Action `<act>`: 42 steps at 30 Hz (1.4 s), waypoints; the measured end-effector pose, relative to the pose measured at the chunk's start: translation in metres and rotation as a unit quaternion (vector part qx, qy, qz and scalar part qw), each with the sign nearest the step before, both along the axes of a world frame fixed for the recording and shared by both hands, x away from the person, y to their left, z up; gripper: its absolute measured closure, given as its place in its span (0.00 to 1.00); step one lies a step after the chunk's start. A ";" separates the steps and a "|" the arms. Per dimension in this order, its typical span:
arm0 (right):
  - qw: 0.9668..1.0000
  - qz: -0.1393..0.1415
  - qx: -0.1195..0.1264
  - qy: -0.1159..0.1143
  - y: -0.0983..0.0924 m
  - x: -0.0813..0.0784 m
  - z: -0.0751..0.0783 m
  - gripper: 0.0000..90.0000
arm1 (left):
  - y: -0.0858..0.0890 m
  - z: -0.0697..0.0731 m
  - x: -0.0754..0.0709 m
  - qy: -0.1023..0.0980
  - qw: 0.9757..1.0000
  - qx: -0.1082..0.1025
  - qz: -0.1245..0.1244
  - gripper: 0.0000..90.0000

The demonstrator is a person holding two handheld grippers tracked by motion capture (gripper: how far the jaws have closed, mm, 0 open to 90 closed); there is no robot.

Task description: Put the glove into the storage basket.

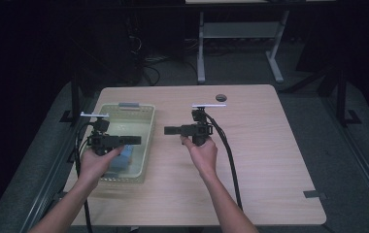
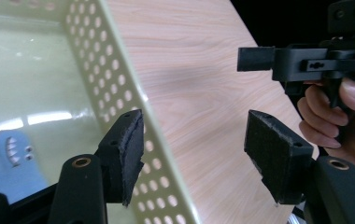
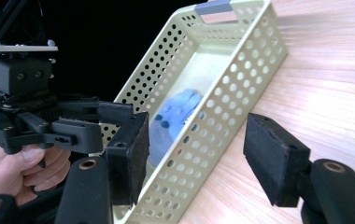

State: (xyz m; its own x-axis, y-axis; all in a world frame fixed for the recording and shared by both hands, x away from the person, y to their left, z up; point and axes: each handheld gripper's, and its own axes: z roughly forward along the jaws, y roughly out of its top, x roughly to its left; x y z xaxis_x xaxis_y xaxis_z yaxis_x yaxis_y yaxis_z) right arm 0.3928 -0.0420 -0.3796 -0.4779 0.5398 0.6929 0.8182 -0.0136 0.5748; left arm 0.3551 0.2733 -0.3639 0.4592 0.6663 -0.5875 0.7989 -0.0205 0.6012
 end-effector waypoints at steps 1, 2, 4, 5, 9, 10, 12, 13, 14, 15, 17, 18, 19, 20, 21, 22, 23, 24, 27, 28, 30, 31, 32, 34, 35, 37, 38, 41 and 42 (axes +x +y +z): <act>1.000 -0.002 0.001 -0.001 -0.002 0.000 0.000 0.44 | -0.002 0.000 0.000 0.000 1.000 0.000 -0.001 0.41; 1.000 -0.003 0.001 0.001 -0.006 -0.001 0.000 0.44 | -0.004 0.000 0.000 0.000 1.000 0.002 -0.003 0.41; 1.000 -0.007 0.001 0.002 -0.011 -0.002 0.000 0.43 | -0.008 0.001 0.000 -0.001 1.000 0.001 -0.006 0.40; 1.000 -0.008 0.001 0.002 -0.014 -0.002 0.000 0.43 | -0.010 0.001 0.000 -0.002 1.000 0.000 -0.007 0.40; 1.000 -0.015 0.000 0.002 -0.024 -0.004 0.001 0.42 | -0.019 0.002 0.001 -0.004 1.000 0.000 -0.011 0.39; 1.000 -0.016 0.001 0.003 -0.026 -0.004 0.001 0.42 | -0.021 0.002 0.001 -0.006 1.000 0.000 -0.014 0.39; 1.000 -0.020 0.002 0.003 -0.030 -0.005 0.001 0.42 | -0.025 0.003 0.001 -0.007 1.000 0.000 -0.016 0.39; 1.000 -0.022 0.003 0.005 -0.032 -0.005 0.001 0.42 | -0.027 0.003 0.001 -0.007 1.000 0.001 -0.019 0.39; 1.000 -0.022 0.003 0.004 -0.034 -0.005 0.000 0.42 | -0.029 0.003 0.001 -0.008 1.000 0.000 -0.021 0.38; 1.000 -0.023 0.004 0.002 -0.037 -0.006 -0.001 0.42 | -0.031 0.003 0.001 -0.009 1.000 0.000 -0.022 0.38; 1.000 -0.025 0.007 0.005 -0.041 -0.007 -0.001 0.41 | -0.036 0.003 0.000 -0.013 1.000 0.004 -0.027 0.38; 1.000 -0.026 0.006 0.006 -0.043 -0.008 -0.002 0.41 | -0.038 0.003 0.000 -0.014 0.999 0.004 -0.029 0.38; 1.000 -0.028 0.005 0.004 -0.046 -0.008 -0.002 0.41 | -0.040 0.003 0.000 -0.013 0.999 0.004 -0.032 0.38; 1.000 -0.030 0.005 0.004 -0.048 -0.009 -0.002 0.41 | -0.042 0.003 0.000 -0.013 0.999 0.004 -0.034 0.38; 0.999 -0.031 0.004 0.007 -0.050 -0.009 -0.002 0.41 | -0.044 0.002 0.000 -0.015 0.999 0.003 -0.035 0.38; 0.999 -0.033 0.003 0.004 -0.053 -0.010 -0.003 0.41 | -0.046 0.002 0.000 -0.014 0.999 0.004 -0.036 0.38; 0.999 -0.033 0.003 0.004 -0.055 -0.011 -0.003 0.41 | -0.047 0.002 0.000 -0.013 0.999 0.003 -0.037 0.38; 0.999 -0.034 0.005 0.005 -0.056 -0.011 -0.003 0.41 | -0.049 0.002 0.000 -0.014 0.999 0.005 -0.040 0.38; 0.999 -0.040 0.005 0.004 -0.064 -0.013 -0.005 0.41 | -0.054 0.001 0.001 -0.013 0.999 0.004 -0.042 0.38; 0.999 -0.042 0.006 0.003 -0.066 -0.013 -0.005 0.41 | -0.056 0.001 0.001 -0.012 0.999 0.003 -0.043 0.38; 0.999 -0.046 0.009 0.006 -0.071 -0.015 -0.006 0.41 | -0.060 0.000 0.001 -0.011 0.999 0.003 -0.044 0.37; 0.999 -0.048 0.009 0.005 -0.073 -0.015 -0.007 0.40 | -0.061 0.000 0.001 -0.012 0.999 0.005 -0.047 0.37; 0.999 -0.049 0.010 0.006 -0.075 -0.015 -0.007 0.40 | -0.063 0.000 0.001 -0.011 0.999 0.004 -0.048 0.37; 0.999 -0.051 0.011 0.007 -0.078 -0.016 -0.008 0.40 | -0.066 0.000 0.001 -0.012 0.999 0.004 -0.051 0.37; 0.999 -0.052 0.012 0.009 -0.081 -0.016 -0.009 0.39 | -0.068 -0.001 0.001 -0.012 0.999 0.005 -0.053 0.37; 0.999 -0.053 0.011 0.007 -0.084 -0.017 -0.010 0.39 | -0.071 -0.001 0.001 -0.012 0.998 0.005 -0.055 0.37; 0.998 -0.055 0.012 0.008 -0.085 -0.018 -0.010 0.39 | -0.072 -0.001 0.001 -0.011 0.998 0.005 -0.056 0.37; 0.998 -0.058 0.013 0.011 -0.091 -0.019 -0.012 0.39 | -0.076 -0.001 0.001 -0.012 0.998 0.004 -0.057 0.37; 0.998 -0.060 0.013 0.012 -0.093 -0.020 -0.013 0.39 | -0.077 -0.002 0.001 -0.012 0.998 0.004 -0.058 0.37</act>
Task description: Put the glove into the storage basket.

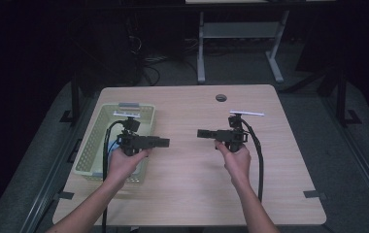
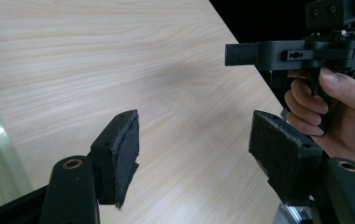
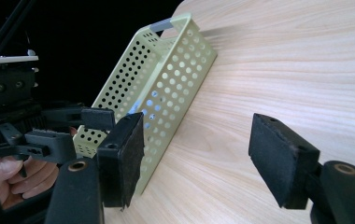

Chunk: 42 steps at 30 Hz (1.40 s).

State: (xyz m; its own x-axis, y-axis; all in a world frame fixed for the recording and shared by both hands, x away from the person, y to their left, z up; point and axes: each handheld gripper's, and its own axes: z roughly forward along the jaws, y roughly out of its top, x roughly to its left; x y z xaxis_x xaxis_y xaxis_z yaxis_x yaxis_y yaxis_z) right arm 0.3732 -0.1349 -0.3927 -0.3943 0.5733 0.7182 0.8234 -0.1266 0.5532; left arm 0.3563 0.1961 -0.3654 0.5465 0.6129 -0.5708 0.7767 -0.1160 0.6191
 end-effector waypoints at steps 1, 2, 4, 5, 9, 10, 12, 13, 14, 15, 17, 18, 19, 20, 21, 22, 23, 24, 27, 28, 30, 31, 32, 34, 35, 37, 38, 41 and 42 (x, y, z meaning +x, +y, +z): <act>1.000 -0.001 -0.002 -0.001 -0.002 0.000 -0.001 0.39 | -0.001 0.000 0.000 -0.001 1.000 0.000 -0.001 0.36; 1.000 -0.004 -0.001 0.002 -0.004 -0.001 -0.002 0.39 | -0.002 -0.001 0.000 0.001 1.000 0.000 -0.001 0.36; 1.000 -0.007 -0.001 0.002 -0.008 -0.002 -0.003 0.39 | -0.005 -0.001 0.000 0.000 1.000 0.000 -0.002 0.36; 1.000 -0.008 -0.002 0.004 -0.010 -0.003 -0.003 0.39 | -0.007 -0.001 0.000 0.003 1.000 -0.001 -0.001 0.36; 1.000 -0.014 -0.001 0.004 -0.018 -0.004 -0.004 0.38 | -0.012 -0.002 0.000 0.004 1.000 -0.003 -0.006 0.36; 1.000 -0.014 -0.001 0.005 -0.019 -0.004 -0.004 0.38 | -0.014 -0.002 0.000 0.001 1.000 -0.003 -0.009 0.36; 1.000 -0.017 0.001 0.004 -0.021 -0.005 -0.004 0.38 | -0.017 -0.003 0.000 0.004 1.000 -0.003 -0.009 0.36; 1.000 -0.016 -0.001 0.003 -0.023 -0.005 -0.004 0.38 | -0.018 -0.003 0.000 0.004 1.000 -0.004 -0.010 0.35; 1.000 -0.016 -0.002 0.003 -0.023 -0.005 -0.004 0.38 | -0.019 -0.003 0.000 0.002 1.000 -0.003 -0.012 0.35; 1.000 -0.016 -0.003 0.003 -0.024 -0.006 -0.004 0.38 | -0.021 -0.004 0.000 0.005 1.000 -0.005 -0.011 0.35; 1.000 -0.019 -0.001 0.001 -0.027 -0.007 -0.004 0.38 | -0.023 -0.004 0.000 0.005 1.000 -0.004 -0.014 0.35; 1.000 -0.020 0.001 0.003 -0.029 -0.007 -0.004 0.38 | -0.024 -0.004 0.000 0.005 1.000 -0.004 -0.016 0.35; 1.000 -0.021 -0.002 0.003 -0.031 -0.008 -0.005 0.38 | -0.026 -0.005 0.000 0.005 1.000 -0.005 -0.017 0.35; 1.000 -0.021 -0.003 0.003 -0.033 -0.008 -0.006 0.37 | -0.027 -0.005 -0.001 0.004 1.000 -0.004 -0.018 0.35; 1.000 -0.026 -0.006 0.004 -0.035 -0.009 -0.007 0.37 | -0.028 -0.005 -0.001 0.005 1.000 -0.007 -0.018 0.34; 1.000 -0.026 0.000 0.005 -0.037 -0.010 -0.008 0.37 | -0.029 -0.006 0.000 0.005 1.000 -0.008 -0.018 0.34; 1.000 -0.028 0.009 0.006 -0.039 -0.011 -0.009 0.37 | -0.031 -0.006 0.000 0.006 1.000 -0.009 -0.018 0.34; 0.999 -0.029 0.012 0.009 -0.041 -0.011 -0.010 0.36 | -0.032 -0.006 0.000 0.006 1.000 -0.009 -0.020 0.34; 0.999 -0.031 0.011 0.011 -0.047 -0.013 -0.012 0.36 | -0.037 -0.007 -0.001 0.006 1.000 -0.010 -0.025 0.34; 0.999 -0.031 0.008 0.009 -0.049 -0.013 -0.013 0.36 | -0.039 -0.007 -0.001 0.007 1.000 -0.011 -0.026 0.34; 0.999 -0.034 0.007 0.011 -0.053 -0.015 -0.013 0.36 | -0.042 -0.009 -0.002 0.006 0.999 -0.009 -0.030 0.34; 0.999 -0.036 0.011 0.012 -0.055 -0.016 -0.014 0.36 | -0.044 -0.009 -0.002 0.008 0.999 -0.010 -0.030 0.34; 0.999 -0.037 0.009 0.012 -0.057 -0.016 -0.014 0.36 | -0.046 -0.009 -0.002 0.008 0.999 -0.009 -0.032 0.34; 0.999 -0.041 0.012 0.014 -0.062 -0.018 -0.016 0.36 | -0.050 -0.011 -0.003 0.008 0.999 -0.009 -0.036 0.34; 0.999 -0.042 0.010 0.012 -0.065 -0.019 -0.017 0.36 | -0.053 -0.011 -0.003 0.008 0.999 -0.008 -0.037 0.34; 0.999 -0.048 0.012 0.015 -0.071 -0.022 -0.020 0.36 | -0.058 -0.012 -0.005 0.010 0.999 -0.012 -0.039 0.34; 0.999 -0.049 0.014 0.014 -0.073 -0.023 -0.021 0.35 | -0.061 -0.012 -0.005 0.010 0.999 -0.012 -0.041 0.34; 0.998 -0.054 0.021 0.015 -0.082 -0.027 -0.025 0.35 | -0.068 -0.015 -0.007 0.009 0.999 -0.020 -0.041 0.34; 0.998 -0.055 0.023 0.018 -0.084 -0.029 -0.026 0.35 | -0.072 -0.015 -0.009 0.010 0.999 -0.019 -0.044 0.34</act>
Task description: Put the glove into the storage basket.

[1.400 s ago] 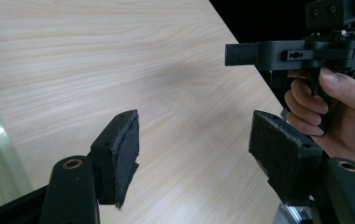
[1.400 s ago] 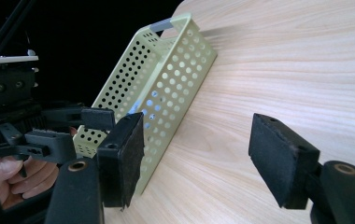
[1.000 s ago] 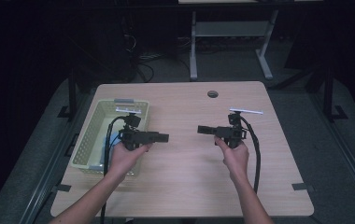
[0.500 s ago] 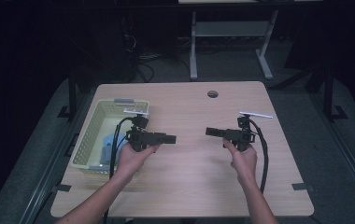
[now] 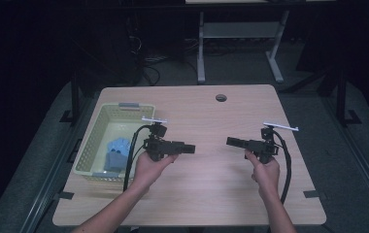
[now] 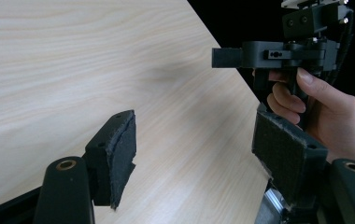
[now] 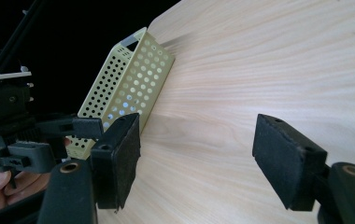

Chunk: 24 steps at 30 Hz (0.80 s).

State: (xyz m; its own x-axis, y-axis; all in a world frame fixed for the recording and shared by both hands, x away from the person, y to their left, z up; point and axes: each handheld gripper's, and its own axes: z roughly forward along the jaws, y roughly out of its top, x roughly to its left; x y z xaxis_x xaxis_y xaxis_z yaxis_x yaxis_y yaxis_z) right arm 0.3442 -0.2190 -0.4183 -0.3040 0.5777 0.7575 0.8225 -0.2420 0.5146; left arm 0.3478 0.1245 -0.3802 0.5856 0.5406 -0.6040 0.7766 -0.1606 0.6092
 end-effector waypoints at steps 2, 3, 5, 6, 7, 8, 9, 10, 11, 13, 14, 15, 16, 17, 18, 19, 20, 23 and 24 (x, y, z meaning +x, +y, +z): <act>1.000 -0.004 -0.001 0.001 -0.006 -0.003 -0.002 0.35 | -0.005 0.000 -0.002 -0.002 1.000 -0.002 -0.003 0.34; 1.000 -0.005 -0.001 0.000 -0.009 -0.005 -0.003 0.35 | -0.009 -0.001 -0.003 -0.006 1.000 -0.004 -0.005 0.34; 1.000 -0.012 0.002 0.004 -0.017 -0.009 -0.005 0.35 | -0.015 -0.002 -0.004 -0.007 1.000 -0.003 -0.010 0.34; 1.000 -0.014 0.003 0.006 -0.020 -0.010 -0.006 0.35 | -0.018 -0.003 -0.004 -0.006 1.000 -0.004 -0.014 0.33; 1.000 -0.017 0.000 0.006 -0.025 -0.012 -0.007 0.35 | -0.020 -0.004 -0.005 -0.007 1.000 -0.005 -0.014 0.33; 1.000 -0.018 -0.003 0.005 -0.028 -0.013 -0.007 0.35 | -0.022 -0.005 -0.005 -0.007 1.000 -0.004 -0.018 0.33; 1.000 -0.022 -0.001 0.008 -0.031 -0.015 -0.008 0.35 | -0.023 -0.005 -0.006 -0.008 1.000 -0.005 -0.019 0.33; 1.000 -0.026 -0.003 0.008 -0.035 -0.017 -0.009 0.35 | -0.025 -0.006 -0.006 -0.007 1.000 -0.008 -0.017 0.33; 1.000 -0.029 -0.002 0.011 -0.038 -0.018 -0.009 0.35 | -0.027 -0.007 -0.007 -0.007 1.000 -0.008 -0.020 0.33; 0.999 -0.036 -0.006 0.013 -0.046 -0.021 -0.012 0.35 | -0.029 -0.010 -0.008 -0.008 1.000 -0.009 -0.023 0.32; 0.999 -0.038 -0.006 0.014 -0.048 -0.022 -0.013 0.35 | -0.031 -0.011 -0.009 -0.007 1.000 -0.007 -0.024 0.32; 0.999 -0.039 -0.008 0.014 -0.052 -0.024 -0.014 0.35 | -0.033 -0.013 -0.010 -0.008 1.000 -0.008 -0.027 0.32; 0.999 -0.042 -0.009 0.015 -0.054 -0.025 -0.015 0.35 | -0.035 -0.013 -0.011 -0.008 1.000 -0.007 -0.026 0.32; 0.999 -0.044 -0.009 0.015 -0.056 -0.026 -0.016 0.35 | -0.037 -0.015 -0.013 -0.011 1.000 -0.004 -0.028 0.32; 0.999 -0.045 -0.010 0.016 -0.059 -0.028 -0.019 0.35 | -0.038 -0.017 -0.013 -0.013 0.999 -0.001 -0.032 0.32; 0.999 -0.047 -0.009 0.019 -0.062 -0.030 -0.021 0.35 | -0.040 -0.019 -0.014 -0.012 0.999 -0.002 -0.034 0.32; 0.999 -0.048 -0.006 0.021 -0.064 -0.032 -0.022 0.35 | -0.041 -0.021 -0.015 -0.011 0.999 -0.003 -0.033 0.32; 0.998 -0.056 -0.003 0.023 -0.071 -0.037 -0.028 0.35 | -0.044 -0.027 -0.018 -0.010 0.999 0.000 -0.039 0.32; 0.998 -0.057 -0.005 0.022 -0.073 -0.039 -0.030 0.35 | -0.045 -0.030 -0.019 -0.009 0.999 -0.001 -0.039 0.31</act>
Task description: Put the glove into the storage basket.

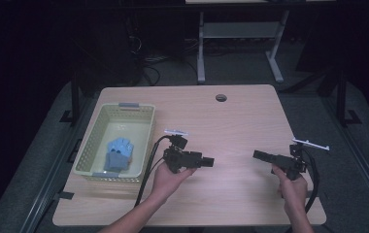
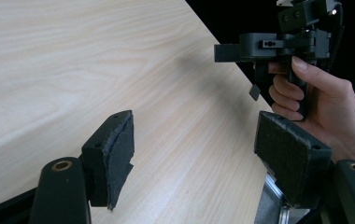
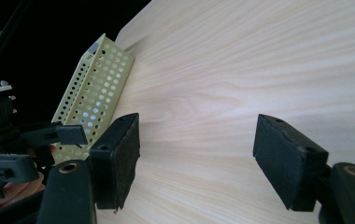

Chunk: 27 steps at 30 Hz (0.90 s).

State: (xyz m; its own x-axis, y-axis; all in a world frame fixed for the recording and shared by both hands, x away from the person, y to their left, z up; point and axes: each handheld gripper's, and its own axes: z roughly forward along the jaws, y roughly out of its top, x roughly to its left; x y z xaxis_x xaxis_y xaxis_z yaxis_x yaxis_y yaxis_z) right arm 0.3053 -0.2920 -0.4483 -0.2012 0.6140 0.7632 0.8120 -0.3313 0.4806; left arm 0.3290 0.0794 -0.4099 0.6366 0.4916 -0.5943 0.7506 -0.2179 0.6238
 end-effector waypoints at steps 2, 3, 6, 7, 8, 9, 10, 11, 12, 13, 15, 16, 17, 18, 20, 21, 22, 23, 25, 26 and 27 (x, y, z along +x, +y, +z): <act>1.000 -0.002 -0.002 0.002 -0.004 -0.003 -0.004 0.35 | -0.001 -0.004 -0.002 -0.002 1.000 0.000 0.002 0.31; 1.000 -0.003 -0.002 0.004 -0.006 -0.005 -0.006 0.35 | -0.001 -0.006 -0.003 -0.003 1.000 0.001 0.001 0.31; 1.000 -0.007 -0.002 0.007 -0.011 -0.010 -0.011 0.35 | -0.002 -0.011 -0.006 -0.004 1.000 0.003 -0.002 0.31; 1.000 -0.008 0.000 0.010 -0.012 -0.012 -0.013 0.35 | -0.002 -0.013 -0.007 -0.004 1.000 0.002 -0.003 0.31; 1.000 -0.008 -0.002 0.008 -0.014 -0.013 -0.015 0.35 | -0.002 -0.015 -0.008 -0.002 1.000 0.000 -0.003 0.31; 1.000 -0.009 0.000 0.008 -0.015 -0.015 -0.016 0.34 | -0.002 -0.016 -0.010 -0.004 1.000 0.001 -0.006 0.31; 1.000 -0.009 0.004 0.008 -0.016 -0.016 -0.017 0.34 | -0.002 -0.018 -0.011 -0.005 1.000 0.002 -0.008 0.31; 1.000 -0.009 0.007 0.007 -0.017 -0.018 -0.018 0.34 | -0.002 -0.019 -0.012 -0.004 1.000 0.002 -0.008 0.31; 1.000 -0.009 0.004 0.006 -0.017 -0.019 -0.018 0.34 | -0.002 -0.021 -0.014 -0.006 1.000 0.003 -0.009 0.31; 1.000 -0.007 0.001 0.004 -0.018 -0.020 -0.018 0.34 | -0.002 -0.022 -0.016 -0.008 1.000 0.003 -0.010 0.31; 1.000 -0.006 -0.002 0.003 -0.019 -0.024 -0.018 0.34 | -0.002 -0.023 -0.019 -0.012 1.000 0.004 -0.013 0.31; 1.000 -0.006 -0.002 0.000 -0.020 -0.026 -0.019 0.34 | -0.002 -0.024 -0.020 -0.013 1.000 0.006 -0.015 0.31; 1.000 -0.007 -0.001 -0.001 -0.022 -0.028 -0.019 0.34 | -0.001 -0.025 -0.021 -0.011 1.000 0.006 -0.014 0.31; 1.000 -0.008 0.001 -0.002 -0.023 -0.030 -0.019 0.34 | -0.001 -0.026 -0.021 -0.009 1.000 0.004 -0.014 0.31; 1.000 -0.007 0.001 -0.004 -0.024 -0.034 -0.020 0.34 | -0.001 -0.026 -0.023 -0.008 1.000 -0.002 -0.014 0.31; 1.000 -0.006 0.000 -0.003 -0.024 -0.035 -0.020 0.34 | 0.000 -0.027 -0.024 -0.011 1.000 -0.002 -0.017 0.31; 1.000 -0.006 -0.003 -0.006 -0.024 -0.037 -0.021 0.34 | 0.000 -0.026 -0.025 -0.013 1.000 -0.003 -0.018 0.31; 1.000 -0.004 -0.005 -0.008 -0.024 -0.039 -0.021 0.34 | 0.001 -0.026 -0.026 -0.018 1.000 -0.003 -0.017 0.31; 1.000 0.000 -0.004 -0.010 -0.022 -0.041 -0.022 0.33 | 0.001 -0.026 -0.028 -0.022 1.000 -0.002 -0.016 0.31; 1.000 0.003 -0.005 -0.010 -0.021 -0.042 -0.022 0.32 | 0.002 -0.027 -0.028 -0.025 1.000 -0.001 -0.016 0.31; 1.000 0.007 -0.004 -0.014 -0.021 -0.043 -0.022 0.32 | 0.002 -0.028 -0.029 -0.028 1.000 0.000 -0.014 0.31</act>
